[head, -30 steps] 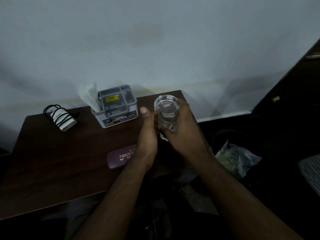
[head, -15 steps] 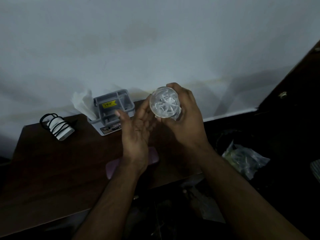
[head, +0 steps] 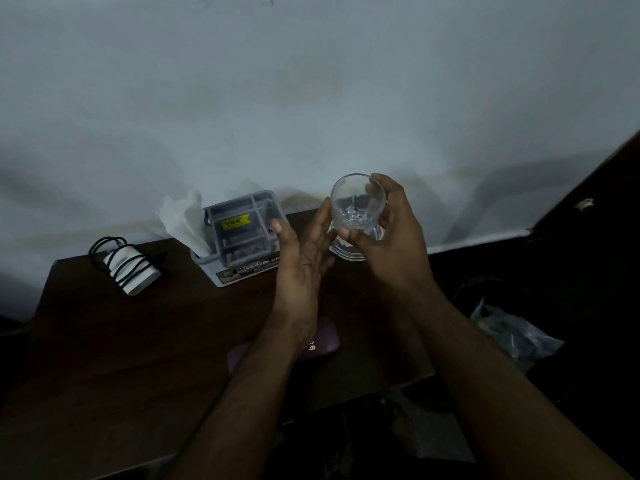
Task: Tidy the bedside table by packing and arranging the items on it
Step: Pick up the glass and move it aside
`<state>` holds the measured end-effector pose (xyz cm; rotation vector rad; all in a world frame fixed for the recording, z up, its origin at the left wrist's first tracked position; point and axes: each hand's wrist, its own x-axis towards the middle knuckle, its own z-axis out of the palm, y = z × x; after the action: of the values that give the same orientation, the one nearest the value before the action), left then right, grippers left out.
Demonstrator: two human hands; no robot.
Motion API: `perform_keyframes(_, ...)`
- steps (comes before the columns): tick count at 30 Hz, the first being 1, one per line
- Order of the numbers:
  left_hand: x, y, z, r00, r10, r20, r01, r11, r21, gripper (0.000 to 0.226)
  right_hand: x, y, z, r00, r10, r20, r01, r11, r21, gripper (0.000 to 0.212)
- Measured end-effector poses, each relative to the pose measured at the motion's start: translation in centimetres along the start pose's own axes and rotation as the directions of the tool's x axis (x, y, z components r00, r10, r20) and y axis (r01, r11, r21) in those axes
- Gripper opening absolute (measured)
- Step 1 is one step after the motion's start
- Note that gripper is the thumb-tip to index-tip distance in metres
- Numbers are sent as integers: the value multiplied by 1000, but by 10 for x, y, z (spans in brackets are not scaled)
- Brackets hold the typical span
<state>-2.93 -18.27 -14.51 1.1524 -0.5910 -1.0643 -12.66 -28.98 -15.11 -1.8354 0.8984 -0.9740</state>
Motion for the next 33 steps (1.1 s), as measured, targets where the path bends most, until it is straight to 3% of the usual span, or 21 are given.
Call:
perform_keyframes(17, 14, -6, 4, 995, -23, -96, 31, 996, 82, 85, 5, 3, 0, 985, 155, 80, -149, 986, -80, 93)
perform_keyframes(20, 9, -2, 6, 990, 24, -138, -9, 994, 109, 86, 1, -6, 2, 996, 87, -11, -88, 988, -128, 91)
perform_keyframes(22, 3, 3, 5, 981, 54, -187, -25, 988, 151, 78, -6, -18, 1, 992, -17, -123, -4, 985, -172, 75)
perform_keyframes(25, -9, 8, -6, 958, 183, -219, -86, 916, 391, 25, -22, -40, 0, 943, -279, -183, 221, 933, -285, 35)
perform_keyframes(26, -14, 8, -16, 950, 253, -183, -123, 841, 527, 14, -27, -44, 1, 935, -338, -108, 291, 905, -310, 25)
perform_keyframes(27, -18, 5, -29, 946, 300, -124, -152, 746, 648, 16, -34, -47, 3, 936, -351, 15, 338, 887, -315, 18)
perform_keyframes(29, -30, 1, -56, 949, 312, 36, -205, 528, 824, 21, -51, -47, 8, 905, -252, 342, 361, 881, -306, 17)
perform_keyframes(31, -52, 2, -77, 963, 235, 131, -206, 332, 921, 31, -67, -42, 12, 780, -96, 618, 418, 815, -402, 35)
perform_keyframes(33, -74, 3, -93, 984, 122, 129, -156, 248, 956, 55, -83, -40, 15, 676, 57, 735, 506, 688, -520, 65)
